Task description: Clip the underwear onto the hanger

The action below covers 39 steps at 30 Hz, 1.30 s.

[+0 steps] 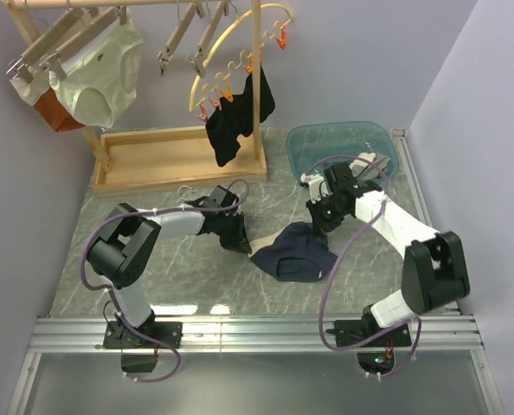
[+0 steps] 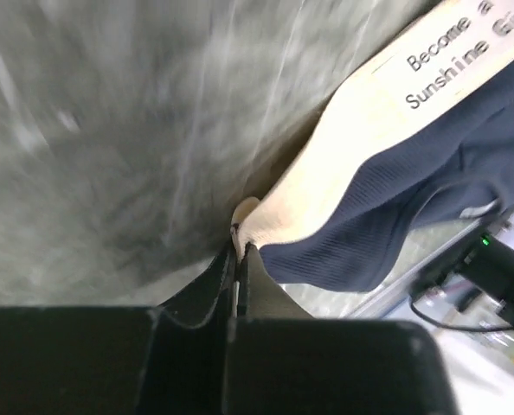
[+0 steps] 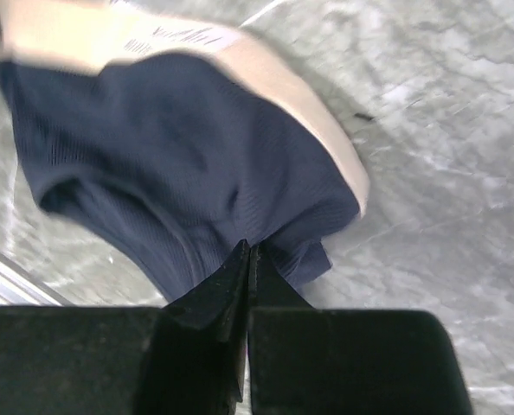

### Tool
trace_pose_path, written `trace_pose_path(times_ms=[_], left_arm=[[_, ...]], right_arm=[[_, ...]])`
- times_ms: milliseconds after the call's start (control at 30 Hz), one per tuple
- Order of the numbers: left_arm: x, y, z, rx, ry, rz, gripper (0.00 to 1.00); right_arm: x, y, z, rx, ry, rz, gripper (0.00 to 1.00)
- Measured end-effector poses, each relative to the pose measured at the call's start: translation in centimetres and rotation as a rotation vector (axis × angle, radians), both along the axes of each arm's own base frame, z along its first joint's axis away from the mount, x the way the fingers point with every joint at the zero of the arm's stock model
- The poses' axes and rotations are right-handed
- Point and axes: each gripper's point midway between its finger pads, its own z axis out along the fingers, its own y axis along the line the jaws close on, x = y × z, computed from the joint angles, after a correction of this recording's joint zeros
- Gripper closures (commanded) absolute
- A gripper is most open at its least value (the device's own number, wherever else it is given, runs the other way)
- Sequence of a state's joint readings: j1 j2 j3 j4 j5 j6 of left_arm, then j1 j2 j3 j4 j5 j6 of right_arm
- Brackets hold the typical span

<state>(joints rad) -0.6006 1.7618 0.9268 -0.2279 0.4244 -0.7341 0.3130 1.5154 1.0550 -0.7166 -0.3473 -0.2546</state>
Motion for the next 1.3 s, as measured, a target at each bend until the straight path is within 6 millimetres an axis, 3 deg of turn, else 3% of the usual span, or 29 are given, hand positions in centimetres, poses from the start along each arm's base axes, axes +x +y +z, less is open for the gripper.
trace_pose_path(times_ms=[100,200,300,433,533,667,733,800,900,1000,1133,1300], left_arm=[[2.2,0.4,1.0,0.026,-0.061,0.02,1.0],[4.5,1.9,2.0,0.056,-0.13,0.053,1.0],[5.3,3.6,2.7,0.092,-0.173,0.069,1.0],[4.4,4.3,3.2,0.104,-0.206,0.042,1.0],[3.9,4.7,3.0,0.118,-0.215,0.014,1.0],[3.5,5.3,2.6,0.149,-0.222,-0.019,1.0],[3.4,5.5,2.5,0.159,-0.226,-0.033,1.0],[3.3,5.6,2.4,0.164,-0.228,-0.044,1.0],[3.3,5.7,2.4,0.169,-0.232,-0.055,1.0],[3.3,5.7,2.4,0.17,-0.235,-0.061,1.0],[3.3,5.7,2.4,0.17,-0.236,-0.062,1.0],[3.3,5.7,2.6,0.167,-0.242,-0.063,1.0]], right_arm=[[-1.6,0.6,0.1,-0.027,-0.063,0.082,1.0],[-4.1,2.6,-0.3,-0.07,-0.135,0.235,1.0],[-7.1,4.7,-1.6,-0.128,-0.19,0.412,0.89],[-10.2,6.3,-3.0,-0.179,-0.202,0.575,0.38],[-11.0,6.7,-2.9,-0.174,-0.202,0.607,0.32],[-9.7,5.8,-0.7,-0.09,-0.174,0.493,0.35],[-7.3,5.0,1.6,-0.007,-0.167,0.358,0.4],[-3.5,3.4,4.0,0.072,-0.183,0.185,0.47],[0.4,0.3,5.3,0.146,-0.156,-0.041,0.54],[1.2,-1.3,2.9,0.192,-0.013,-0.19,0.57],[-0.1,-1.3,-1.8,0.211,0.236,-0.309,0.55],[-1.6,-0.2,-4.8,0.234,0.439,-0.393,0.42]])
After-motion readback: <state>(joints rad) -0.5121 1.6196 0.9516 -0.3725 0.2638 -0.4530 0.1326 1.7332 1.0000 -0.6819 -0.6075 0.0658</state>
